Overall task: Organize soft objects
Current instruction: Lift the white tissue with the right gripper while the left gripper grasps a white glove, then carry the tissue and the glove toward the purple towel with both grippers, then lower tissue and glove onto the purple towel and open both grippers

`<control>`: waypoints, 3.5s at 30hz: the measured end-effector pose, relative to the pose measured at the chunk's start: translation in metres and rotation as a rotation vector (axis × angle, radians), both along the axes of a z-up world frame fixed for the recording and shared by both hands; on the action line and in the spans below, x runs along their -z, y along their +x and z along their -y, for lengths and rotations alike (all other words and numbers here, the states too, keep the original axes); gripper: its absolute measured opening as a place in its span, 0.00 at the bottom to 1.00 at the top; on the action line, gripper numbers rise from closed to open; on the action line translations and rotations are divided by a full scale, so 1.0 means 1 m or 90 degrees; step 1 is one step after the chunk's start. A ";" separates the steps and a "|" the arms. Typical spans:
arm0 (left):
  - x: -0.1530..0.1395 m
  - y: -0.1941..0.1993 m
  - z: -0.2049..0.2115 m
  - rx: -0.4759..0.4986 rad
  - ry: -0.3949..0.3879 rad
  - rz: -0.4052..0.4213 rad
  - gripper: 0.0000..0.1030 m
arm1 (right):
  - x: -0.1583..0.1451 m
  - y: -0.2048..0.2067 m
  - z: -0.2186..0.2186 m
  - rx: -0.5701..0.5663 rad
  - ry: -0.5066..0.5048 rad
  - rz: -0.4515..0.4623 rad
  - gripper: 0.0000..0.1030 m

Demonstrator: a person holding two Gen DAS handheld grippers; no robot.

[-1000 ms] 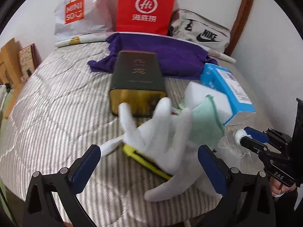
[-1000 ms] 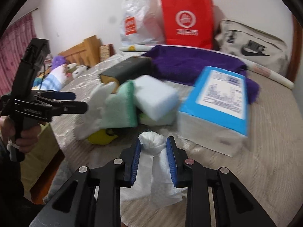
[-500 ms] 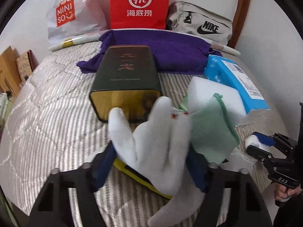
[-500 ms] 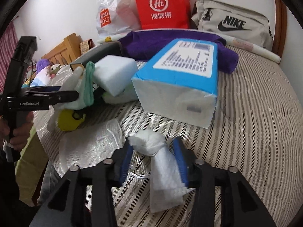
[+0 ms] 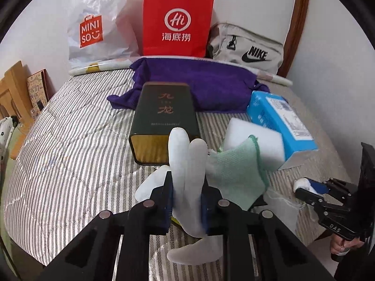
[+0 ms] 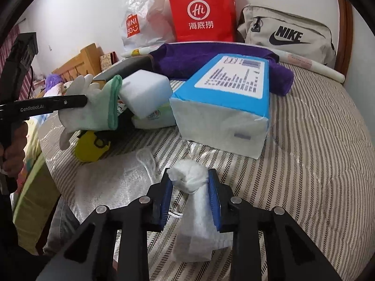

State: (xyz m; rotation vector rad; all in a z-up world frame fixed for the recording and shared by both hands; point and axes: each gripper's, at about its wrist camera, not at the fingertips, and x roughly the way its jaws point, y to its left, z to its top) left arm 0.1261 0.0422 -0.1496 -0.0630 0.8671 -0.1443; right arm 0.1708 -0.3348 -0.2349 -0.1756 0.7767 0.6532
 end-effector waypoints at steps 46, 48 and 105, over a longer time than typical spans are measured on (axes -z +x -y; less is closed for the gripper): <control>-0.100 0.076 -0.045 -0.059 -0.010 0.066 0.18 | -0.119 0.088 -0.022 0.077 0.019 0.050 0.29; -0.101 0.089 -0.042 -0.057 -0.001 0.064 0.18 | -0.120 0.104 -0.025 0.078 0.030 0.042 0.29; -0.008 0.301 -0.021 -0.003 0.007 -0.105 0.65 | -0.047 0.294 -0.100 0.034 -0.070 -0.125 0.59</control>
